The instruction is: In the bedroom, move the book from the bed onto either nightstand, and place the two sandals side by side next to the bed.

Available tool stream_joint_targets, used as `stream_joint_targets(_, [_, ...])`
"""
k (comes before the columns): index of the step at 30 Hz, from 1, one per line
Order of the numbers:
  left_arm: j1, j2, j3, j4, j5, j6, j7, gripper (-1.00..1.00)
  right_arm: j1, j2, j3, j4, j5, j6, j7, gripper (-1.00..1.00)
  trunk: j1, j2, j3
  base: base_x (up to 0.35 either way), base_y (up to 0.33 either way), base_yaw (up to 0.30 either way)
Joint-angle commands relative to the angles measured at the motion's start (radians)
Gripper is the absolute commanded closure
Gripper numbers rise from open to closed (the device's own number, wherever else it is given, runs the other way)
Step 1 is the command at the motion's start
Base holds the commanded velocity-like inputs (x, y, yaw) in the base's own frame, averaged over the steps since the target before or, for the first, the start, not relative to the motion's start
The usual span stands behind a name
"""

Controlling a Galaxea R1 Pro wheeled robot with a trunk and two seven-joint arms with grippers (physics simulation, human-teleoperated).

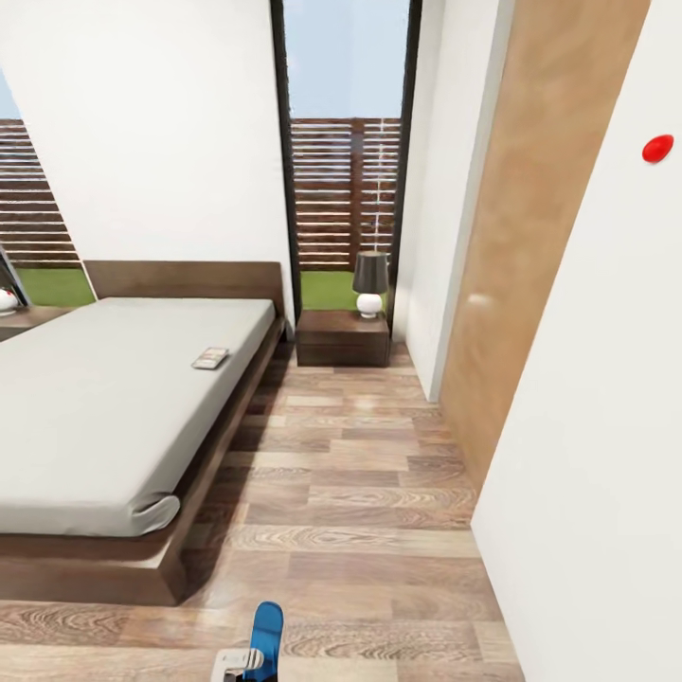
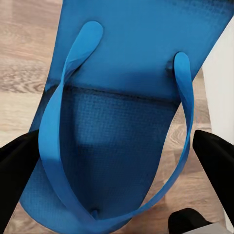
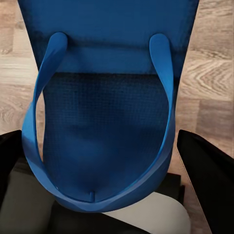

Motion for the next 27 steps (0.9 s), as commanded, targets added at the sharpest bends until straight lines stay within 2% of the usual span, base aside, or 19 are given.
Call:
stream_joint_targets(1, [-0.001,0.0,0.006,0.001,0.004,0.001,-0.007,1.0,-0.001,0.0,0.008,0.001,-0.007,-0.005,0.002,1.0,0.001,0.0,-0.001,0.328,0.0,0.0])
stream_joint_targets(27, [-0.001,0.0,0.005,0.0,0.004,0.001,-0.007,1.0,-0.001,0.0,0.008,0.001,-0.007,-0.005,0.001,1.0,0.001,0.0,-0.001,0.328,0.0,0.0])
